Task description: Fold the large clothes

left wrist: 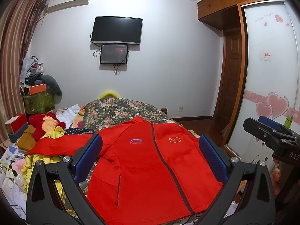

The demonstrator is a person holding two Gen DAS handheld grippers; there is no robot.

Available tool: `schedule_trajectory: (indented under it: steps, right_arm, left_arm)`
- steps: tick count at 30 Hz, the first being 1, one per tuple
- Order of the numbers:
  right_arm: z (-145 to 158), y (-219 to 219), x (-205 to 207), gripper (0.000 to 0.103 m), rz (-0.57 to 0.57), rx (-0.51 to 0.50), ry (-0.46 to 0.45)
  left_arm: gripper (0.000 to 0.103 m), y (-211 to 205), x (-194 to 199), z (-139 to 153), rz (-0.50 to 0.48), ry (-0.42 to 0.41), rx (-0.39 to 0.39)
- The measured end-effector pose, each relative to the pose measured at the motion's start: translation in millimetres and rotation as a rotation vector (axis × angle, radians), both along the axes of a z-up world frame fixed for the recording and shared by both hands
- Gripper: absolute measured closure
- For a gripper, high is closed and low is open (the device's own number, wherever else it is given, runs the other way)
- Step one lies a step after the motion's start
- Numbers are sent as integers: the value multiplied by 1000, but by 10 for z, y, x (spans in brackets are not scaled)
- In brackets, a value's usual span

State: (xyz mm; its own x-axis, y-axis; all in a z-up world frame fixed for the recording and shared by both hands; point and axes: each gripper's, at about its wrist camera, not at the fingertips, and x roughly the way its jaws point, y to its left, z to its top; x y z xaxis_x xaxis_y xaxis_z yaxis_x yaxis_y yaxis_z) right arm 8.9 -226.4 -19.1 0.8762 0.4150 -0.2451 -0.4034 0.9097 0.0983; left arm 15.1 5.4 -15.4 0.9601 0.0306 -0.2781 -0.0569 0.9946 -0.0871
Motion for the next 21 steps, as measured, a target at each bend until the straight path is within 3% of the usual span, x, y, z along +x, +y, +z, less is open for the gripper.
schedule_trajectory:
  steps: [13, 21]
  right_arm:
    - [-77, 294, 350, 0, -1, -43, 36]
    - [-223, 694, 1009, 0, 13, -59, 107]
  left_arm:
    - [0, 233, 245, -109, 11, 48, -44]
    - [0, 647, 698, -252, 57, 109, -78]
